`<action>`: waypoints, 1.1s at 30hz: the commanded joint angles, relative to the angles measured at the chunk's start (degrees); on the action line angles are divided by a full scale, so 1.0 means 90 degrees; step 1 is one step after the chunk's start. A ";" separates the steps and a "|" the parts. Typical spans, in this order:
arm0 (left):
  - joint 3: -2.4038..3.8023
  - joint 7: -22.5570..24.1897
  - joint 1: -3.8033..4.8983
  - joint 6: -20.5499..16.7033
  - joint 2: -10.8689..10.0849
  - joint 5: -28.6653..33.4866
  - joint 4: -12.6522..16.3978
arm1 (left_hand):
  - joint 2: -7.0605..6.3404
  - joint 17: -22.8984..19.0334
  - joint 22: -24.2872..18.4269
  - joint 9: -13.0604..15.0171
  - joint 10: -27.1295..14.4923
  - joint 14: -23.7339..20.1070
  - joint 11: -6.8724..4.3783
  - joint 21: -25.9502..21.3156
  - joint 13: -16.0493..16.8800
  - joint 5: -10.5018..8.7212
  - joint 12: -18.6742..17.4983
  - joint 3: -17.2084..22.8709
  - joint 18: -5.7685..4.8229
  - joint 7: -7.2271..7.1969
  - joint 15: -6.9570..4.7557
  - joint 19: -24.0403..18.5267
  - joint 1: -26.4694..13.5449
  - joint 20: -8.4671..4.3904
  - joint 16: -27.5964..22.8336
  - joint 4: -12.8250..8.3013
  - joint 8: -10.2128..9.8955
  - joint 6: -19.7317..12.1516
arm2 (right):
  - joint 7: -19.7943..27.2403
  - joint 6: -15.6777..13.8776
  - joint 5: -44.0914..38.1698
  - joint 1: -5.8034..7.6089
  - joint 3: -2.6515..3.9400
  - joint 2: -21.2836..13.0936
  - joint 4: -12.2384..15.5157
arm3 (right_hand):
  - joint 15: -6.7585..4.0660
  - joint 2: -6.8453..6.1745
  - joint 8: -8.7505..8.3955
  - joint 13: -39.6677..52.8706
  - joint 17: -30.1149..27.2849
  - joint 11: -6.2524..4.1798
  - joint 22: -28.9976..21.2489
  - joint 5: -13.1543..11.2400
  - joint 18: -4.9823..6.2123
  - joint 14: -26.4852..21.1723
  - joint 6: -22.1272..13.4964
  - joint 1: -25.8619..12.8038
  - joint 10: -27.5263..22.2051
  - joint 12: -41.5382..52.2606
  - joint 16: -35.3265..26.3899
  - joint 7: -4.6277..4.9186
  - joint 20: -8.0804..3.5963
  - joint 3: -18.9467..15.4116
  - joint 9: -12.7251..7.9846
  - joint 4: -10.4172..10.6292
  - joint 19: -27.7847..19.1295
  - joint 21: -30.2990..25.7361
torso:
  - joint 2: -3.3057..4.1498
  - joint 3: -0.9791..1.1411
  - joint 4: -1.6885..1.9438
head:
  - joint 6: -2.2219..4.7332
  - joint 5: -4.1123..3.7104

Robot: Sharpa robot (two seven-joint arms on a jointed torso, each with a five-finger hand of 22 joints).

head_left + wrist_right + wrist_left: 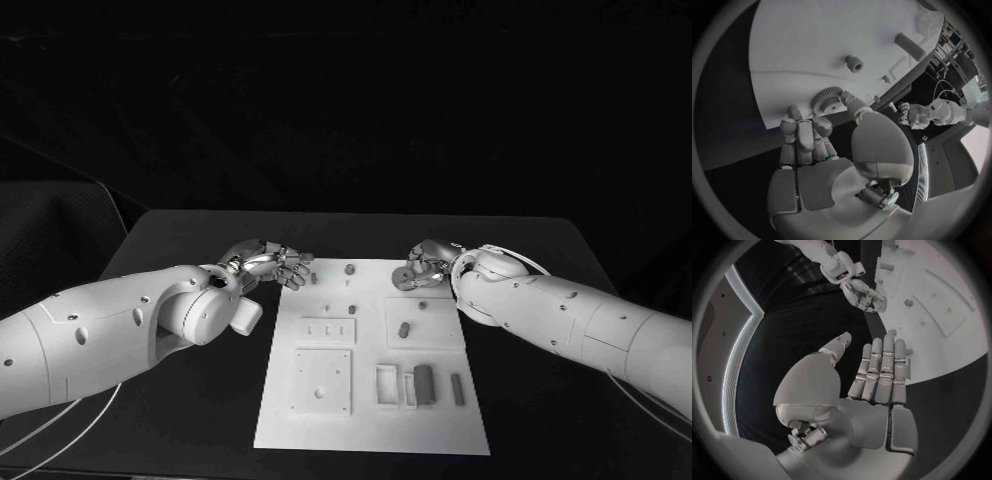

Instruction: Assemble the parts on the task board

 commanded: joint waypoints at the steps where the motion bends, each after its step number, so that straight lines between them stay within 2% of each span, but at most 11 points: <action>1: 0.0005 0.0025 0.0004 0.0029 0.0010 -0.0026 0.0005 | 0.0054 0.0002 0.0008 -0.0010 -0.0042 -0.0041 -0.0009 -0.0039 0.0011 0.0021 -0.0018 -0.0008 0.0126 -0.0014 -0.0019 -0.0040 0.0006 0.0018 -0.0025 0.0005 -0.0029 -0.0033 | -0.0076 0.0407 0.0110 -0.0061 -0.0036 -0.0022 -0.0071 | 0.0024 -0.0056 -0.0050 -0.0016 -0.0016 0.0035 -0.0013 -0.0005 0.0006 -0.0039 0.0267 -0.0185 -0.0018 -0.0023 0.0022 0.0233 0.0047 -0.0041 -0.0060 0.0057 0.0014 0.0508 | 0.0000 -0.0002 0.0000 | 0.0004 -0.0009; 10: 0.0004 0.0022 0.0004 0.0024 0.0011 -0.0032 -0.0005 | 0.0055 0.0002 0.0009 -0.0010 -0.0042 -0.0042 -0.0009 -0.0039 0.0011 0.0021 -0.0018 -0.0007 0.0126 -0.0014 -0.0019 -0.0041 0.0007 0.0018 -0.0026 0.0005 -0.0029 -0.0034 | -0.0067 0.0443 0.0126 -0.0061 -0.0036 -0.0024 -0.0077 | 0.0031 -0.0129 -0.0101 -0.0033 -0.0039 0.0044 -0.0022 -0.0006 0.0006 -0.0057 0.0212 -0.0335 -0.0039 -0.0037 0.0017 0.0240 0.0053 -0.0078 -0.0086 0.0107 0.0007 0.0489 | 0.0000 -0.0001 0.0005 | -0.0003 -0.0026; 19: 0.0004 0.0019 0.0004 0.0028 0.0011 -0.0034 -0.0009 | 0.0056 0.0002 0.0009 -0.0010 -0.0043 -0.0042 -0.0008 -0.0040 0.0011 0.0021 -0.0019 -0.0007 0.0125 -0.0014 -0.0019 -0.0041 0.0008 0.0018 -0.0027 0.0004 -0.0029 -0.0034 | -0.0056 0.0488 0.0144 -0.0061 -0.0036 -0.0030 -0.0089 | 0.0032 -0.0097 -0.0120 -0.0039 -0.0049 0.0043 -0.0025 0.0004 0.0012 -0.0061 0.0190 -0.0351 -0.0043 -0.0039 0.0016 0.0242 0.0051 -0.0058 -0.0097 0.0113 0.0007 0.0483 | -0.0001 -0.0002 0.0006 | -0.0004 -0.0030; 21: 0.0004 0.0019 0.0004 0.0028 0.0010 -0.0034 -0.0010 | 0.0056 0.0002 0.0009 -0.0010 -0.0043 -0.0042 -0.0008 -0.0040 0.0011 0.0021 -0.0019 -0.0006 0.0125 -0.0014 -0.0019 -0.0042 0.0009 0.0018 -0.0027 0.0004 -0.0029 -0.0034 | -0.0037 0.0520 0.0138 -0.0061 -0.0036 -0.0033 -0.0087 | 0.0028 -0.0034 -0.0132 -0.0046 -0.0060 0.0037 -0.0027 0.0013 0.0029 -0.0066 0.0183 -0.0272 -0.0048 -0.0038 0.0019 0.0241 0.0043 0.0005 -0.0105 0.0051 0.0005 0.0478 | 0.0000 -0.0001 0.0006 | -0.0004 -0.0032; 27: 0.0004 0.0014 0.0004 0.0024 0.0001 -0.0036 -0.0006 | 0.0058 0.0002 0.0009 -0.0010 -0.0044 -0.0042 -0.0009 -0.0040 0.0011 0.0021 -0.0019 -0.0005 0.0125 -0.0014 -0.0019 -0.0042 0.0010 0.0018 -0.0027 0.0004 -0.0030 -0.0034 | -0.0007 0.0513 0.0036 -0.0061 -0.0036 -0.0056 -0.0061 | 0.0020 0.0023 -0.0150 -0.0060 -0.0088 0.0029 -0.0029 0.0015 0.0054 -0.0086 0.0178 0.0000 -0.0068 -0.0031 0.0032 0.0240 0.0034 0.0153 -0.0122 -0.0147 -0.0011 0.0468 | 0.0005 0.0000 0.0006 | -0.0007 -0.0040; 33: 0.0004 0.0017 0.0004 0.0024 0.0002 -0.0040 -0.0004 | 0.0061 0.0003 0.0010 -0.0011 -0.0044 -0.0042 -0.0009 -0.0040 0.0011 0.0022 -0.0019 -0.0002 0.0126 -0.0014 -0.0019 -0.0042 0.0014 0.0017 -0.0028 0.0003 -0.0030 -0.0034 | -0.0010 0.0368 -0.0172 -0.0061 -0.0036 -0.0058 -0.0051 | 0.0012 0.0137 -0.0122 -0.0079 -0.0134 0.0014 -0.0022 0.0044 0.0072 -0.0089 0.0282 0.0579 -0.0054 0.0007 0.0077 0.0240 0.0039 0.0547 -0.0130 -0.0247 -0.0008 0.0477 | 0.0001 -0.0002 0.0003 | -0.0008 -0.0043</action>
